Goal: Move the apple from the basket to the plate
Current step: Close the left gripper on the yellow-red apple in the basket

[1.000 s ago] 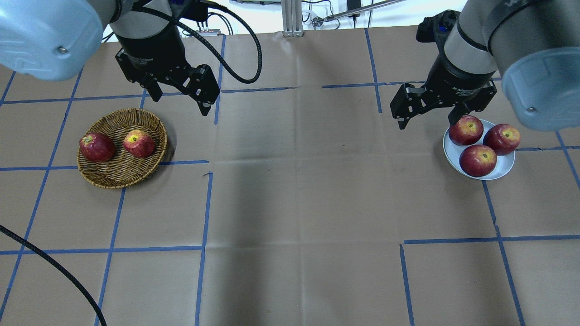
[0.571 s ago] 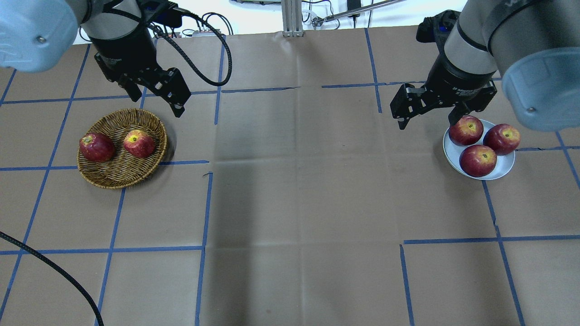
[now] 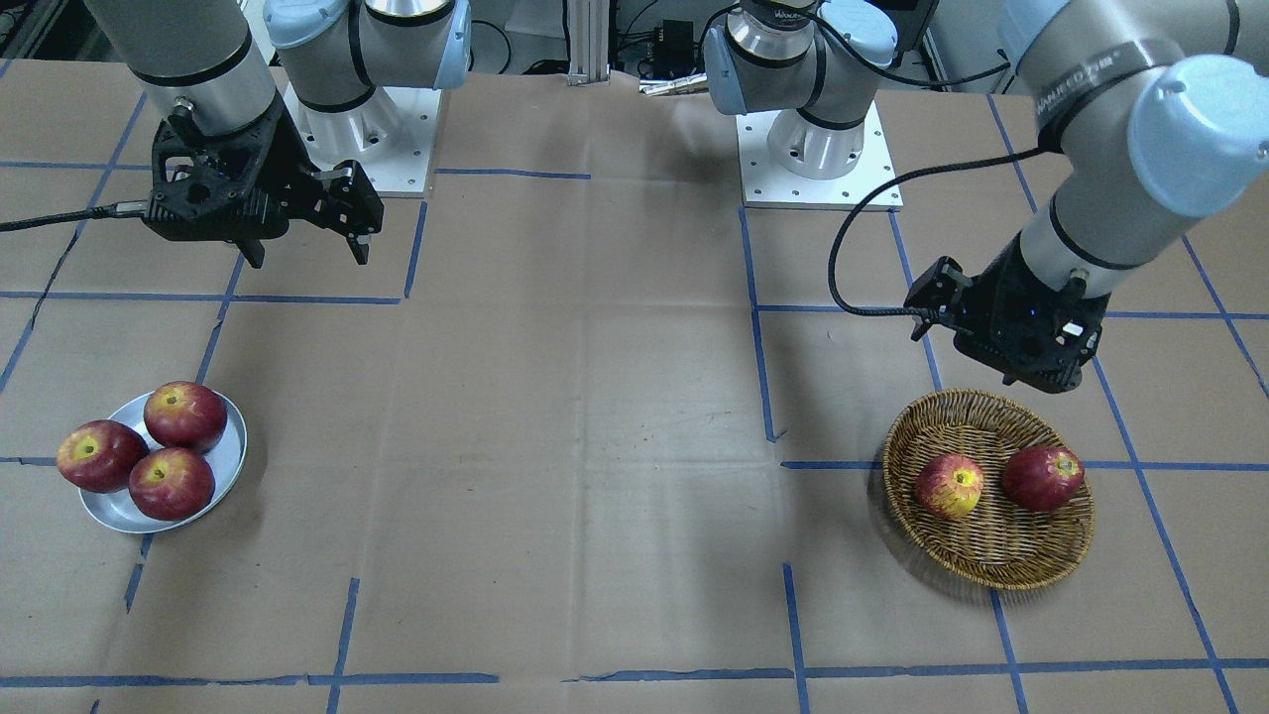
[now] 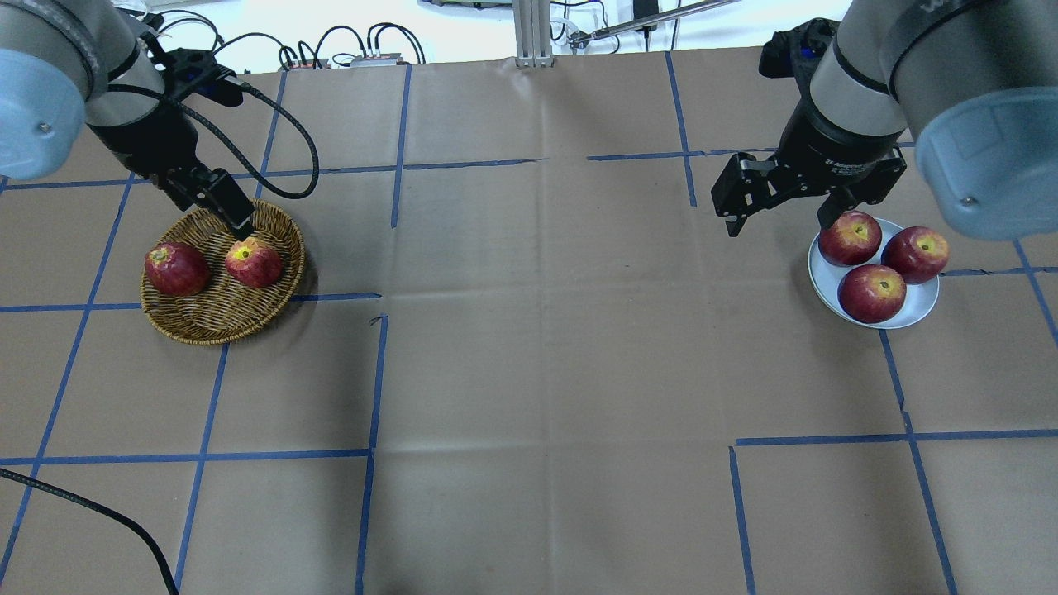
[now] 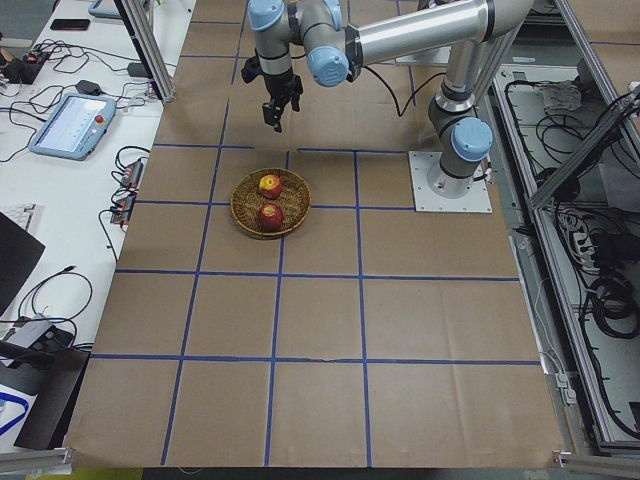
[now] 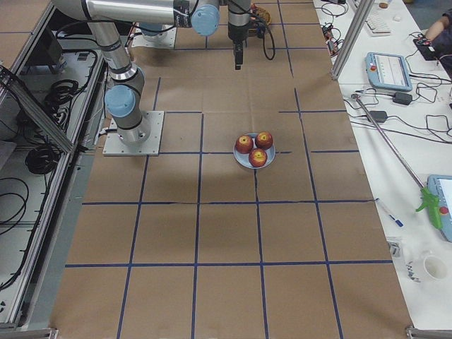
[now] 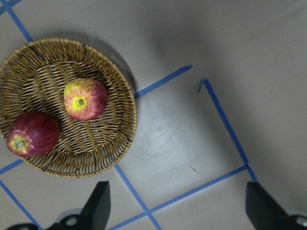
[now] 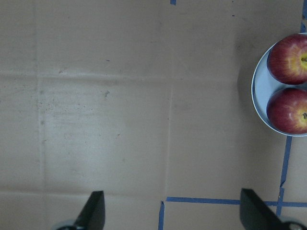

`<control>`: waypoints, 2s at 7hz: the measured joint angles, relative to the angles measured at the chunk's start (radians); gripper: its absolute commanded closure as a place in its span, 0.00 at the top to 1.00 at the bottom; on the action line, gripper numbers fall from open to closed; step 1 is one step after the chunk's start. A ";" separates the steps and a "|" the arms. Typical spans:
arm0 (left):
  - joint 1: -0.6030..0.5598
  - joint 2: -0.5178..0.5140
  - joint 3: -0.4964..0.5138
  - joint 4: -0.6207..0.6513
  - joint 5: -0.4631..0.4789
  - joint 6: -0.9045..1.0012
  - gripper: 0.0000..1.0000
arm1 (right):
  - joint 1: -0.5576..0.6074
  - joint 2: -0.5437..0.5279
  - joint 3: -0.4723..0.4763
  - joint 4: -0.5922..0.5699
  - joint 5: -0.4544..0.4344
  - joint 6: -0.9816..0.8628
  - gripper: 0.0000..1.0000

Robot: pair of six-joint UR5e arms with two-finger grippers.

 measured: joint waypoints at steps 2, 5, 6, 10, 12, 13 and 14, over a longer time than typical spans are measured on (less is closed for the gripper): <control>0.059 -0.105 -0.075 0.206 -0.003 0.032 0.99 | 0.000 0.000 0.000 0.000 0.000 0.000 1.00; 0.084 -0.225 -0.089 0.344 -0.016 0.030 0.99 | 0.000 0.000 0.000 0.001 0.000 0.000 1.00; 0.086 -0.247 -0.093 0.366 -0.031 0.024 0.98 | 0.000 0.000 0.000 0.001 0.000 0.000 1.00; 0.088 -0.308 -0.090 0.419 -0.038 0.017 0.41 | 0.000 0.000 0.001 0.001 0.000 0.000 1.00; 0.083 -0.299 -0.088 0.416 -0.033 0.019 0.35 | 0.000 0.000 0.001 0.001 0.000 0.000 1.00; 0.075 -0.282 -0.078 0.403 -0.030 0.018 0.35 | 0.000 0.000 0.001 0.001 0.000 0.000 1.00; 0.058 -0.250 -0.066 0.378 -0.030 -0.004 0.35 | 0.000 0.000 0.001 0.001 0.000 0.000 1.00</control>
